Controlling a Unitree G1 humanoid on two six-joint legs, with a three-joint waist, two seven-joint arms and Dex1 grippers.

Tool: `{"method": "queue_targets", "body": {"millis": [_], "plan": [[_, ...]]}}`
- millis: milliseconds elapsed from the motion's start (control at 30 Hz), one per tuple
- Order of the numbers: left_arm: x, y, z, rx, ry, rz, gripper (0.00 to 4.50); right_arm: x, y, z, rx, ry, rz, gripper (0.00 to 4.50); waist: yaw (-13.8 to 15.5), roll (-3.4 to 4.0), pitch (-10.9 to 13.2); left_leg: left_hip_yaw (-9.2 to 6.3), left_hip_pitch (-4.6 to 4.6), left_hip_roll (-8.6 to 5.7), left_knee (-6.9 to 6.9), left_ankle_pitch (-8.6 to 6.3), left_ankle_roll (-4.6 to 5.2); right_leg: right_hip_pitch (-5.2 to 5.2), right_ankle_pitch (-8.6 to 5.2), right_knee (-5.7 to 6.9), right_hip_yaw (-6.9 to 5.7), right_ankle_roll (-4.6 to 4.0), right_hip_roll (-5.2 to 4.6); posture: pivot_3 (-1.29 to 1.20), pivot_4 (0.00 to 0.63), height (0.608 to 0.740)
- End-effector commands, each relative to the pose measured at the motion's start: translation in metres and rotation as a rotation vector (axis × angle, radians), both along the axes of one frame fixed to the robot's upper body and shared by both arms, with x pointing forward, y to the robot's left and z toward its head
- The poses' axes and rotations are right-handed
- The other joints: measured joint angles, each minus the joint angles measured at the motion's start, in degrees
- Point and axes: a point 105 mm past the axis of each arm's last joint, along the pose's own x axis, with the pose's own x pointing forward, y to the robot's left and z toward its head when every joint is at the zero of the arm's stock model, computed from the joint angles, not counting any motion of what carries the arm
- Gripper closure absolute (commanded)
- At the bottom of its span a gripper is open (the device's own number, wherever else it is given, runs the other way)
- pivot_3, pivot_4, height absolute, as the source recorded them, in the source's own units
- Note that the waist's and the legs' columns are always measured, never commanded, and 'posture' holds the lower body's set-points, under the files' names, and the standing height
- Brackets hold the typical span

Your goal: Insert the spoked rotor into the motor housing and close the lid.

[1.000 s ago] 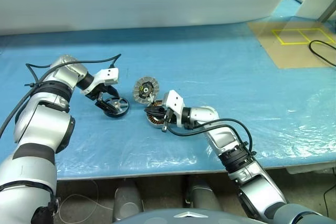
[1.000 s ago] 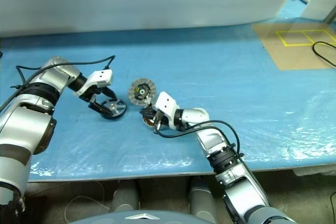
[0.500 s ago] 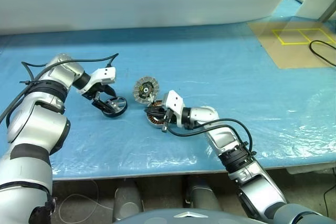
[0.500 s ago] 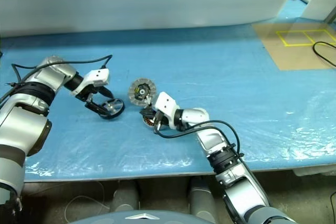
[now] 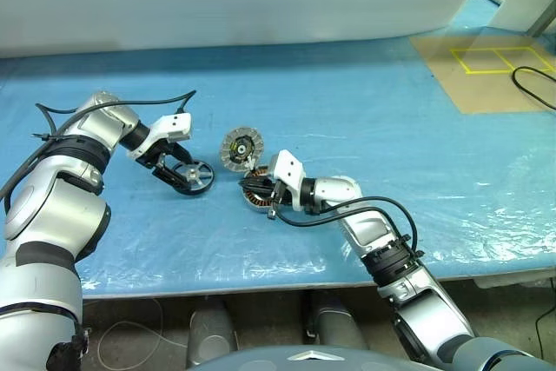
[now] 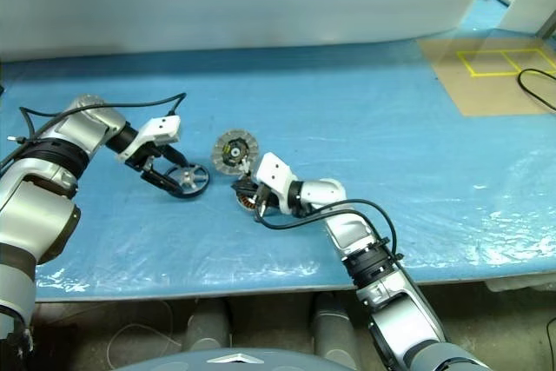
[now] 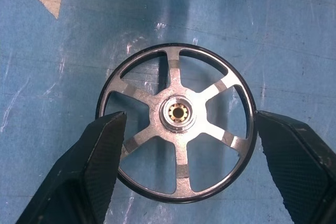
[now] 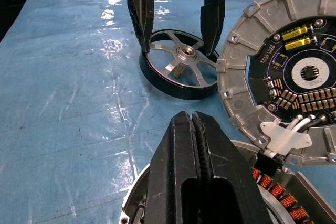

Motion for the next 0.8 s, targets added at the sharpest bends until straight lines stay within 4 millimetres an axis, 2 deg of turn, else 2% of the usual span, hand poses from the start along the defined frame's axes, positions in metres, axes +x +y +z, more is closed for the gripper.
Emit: {"method": "queue_targets", "body": {"millis": [33, 400, 800], "plan": [[0.0002, 0.0022, 0.0072, 0.002, -0.014, -0.004, 0.38, 0.0002, 0.0042, 0.0119, 0.024, -0.046, 0.016, 4.5, 0.0, 0.0, 0.0, 0.0, 0.0, 0.0, 0.0, 0.0, 0.0, 0.0, 0.0, 0.0, 0.0, 0.0, 0.0, 0.0, 0.15, 0.74], [-0.0033, -0.0001, -0.0018, 0.015, 0.024, -0.013, 0.38, 0.0007, 0.0038, 0.0117, 0.026, -0.045, 0.009, 4.5, -0.01, 0.0, 0.0, 0.0, 0.0, 0.0, -0.02, 0.0, 0.0, 0.0, 0.0, -0.02, 0.0, 0.0, 0.0, 0.0, 0.15, 0.74], [0.0017, -0.0004, 0.0054, 0.027, 0.004, -0.006, 0.38, 0.0004, 0.0041, 0.0094, 0.024, -0.041, 0.007, 4.5, -0.01, 0.0, 0.0, 0.0, 0.0, 0.0, -0.02, 0.0, 0.0, 0.0, 0.01, -0.03, 0.0, 0.01, 0.0, 0.0, 0.15, 0.74]]}}
